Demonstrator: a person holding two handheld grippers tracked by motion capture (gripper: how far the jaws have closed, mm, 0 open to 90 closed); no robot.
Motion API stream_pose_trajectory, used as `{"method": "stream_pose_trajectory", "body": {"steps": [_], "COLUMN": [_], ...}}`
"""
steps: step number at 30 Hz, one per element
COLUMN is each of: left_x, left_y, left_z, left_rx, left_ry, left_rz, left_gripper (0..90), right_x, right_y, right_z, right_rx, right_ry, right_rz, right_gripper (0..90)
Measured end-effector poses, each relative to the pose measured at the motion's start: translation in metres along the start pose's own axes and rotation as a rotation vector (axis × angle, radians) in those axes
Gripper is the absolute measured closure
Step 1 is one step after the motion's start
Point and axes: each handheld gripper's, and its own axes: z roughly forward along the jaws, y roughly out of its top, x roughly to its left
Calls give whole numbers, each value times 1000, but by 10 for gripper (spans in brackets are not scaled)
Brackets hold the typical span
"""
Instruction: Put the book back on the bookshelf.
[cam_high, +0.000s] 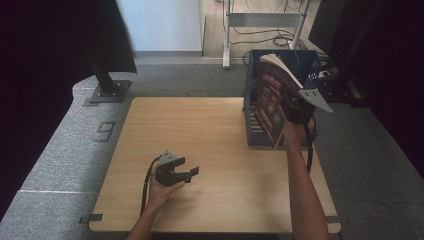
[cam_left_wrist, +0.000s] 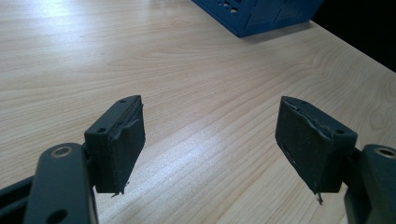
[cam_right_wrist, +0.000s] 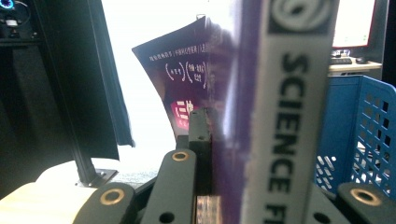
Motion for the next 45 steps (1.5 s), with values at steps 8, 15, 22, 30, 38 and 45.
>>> {"method": "stream_pose_trajectory", "body": {"steps": [8,15,22,30,38,45], "left_x": [-1,-2,-2,-1,0,2], "left_y": [0,0,0,0,0,0], "left_z": [1,1,2,1,1,-1], "left_rx": [1,1,3,-1,0,-8], "left_ry": [-4,-7,-9,-9,-5,-1], "left_rz": [6,5,5,2,0,-5], "left_gripper": [241,241,244,244,244,244], "right_x": [1,3,3,-2,-6,-6], "right_y": [-1,-1,1,1,2,5], "right_z": [6,13,17,19,25,31], "right_rx": [1,2,-5,-18,-23,-33], "right_ry": [-11,-21,-36,-48,-57,-59], "right_rz": [-5,0,3,3,3,-2], "right_gripper": [816,816,816,816,816,816]}}
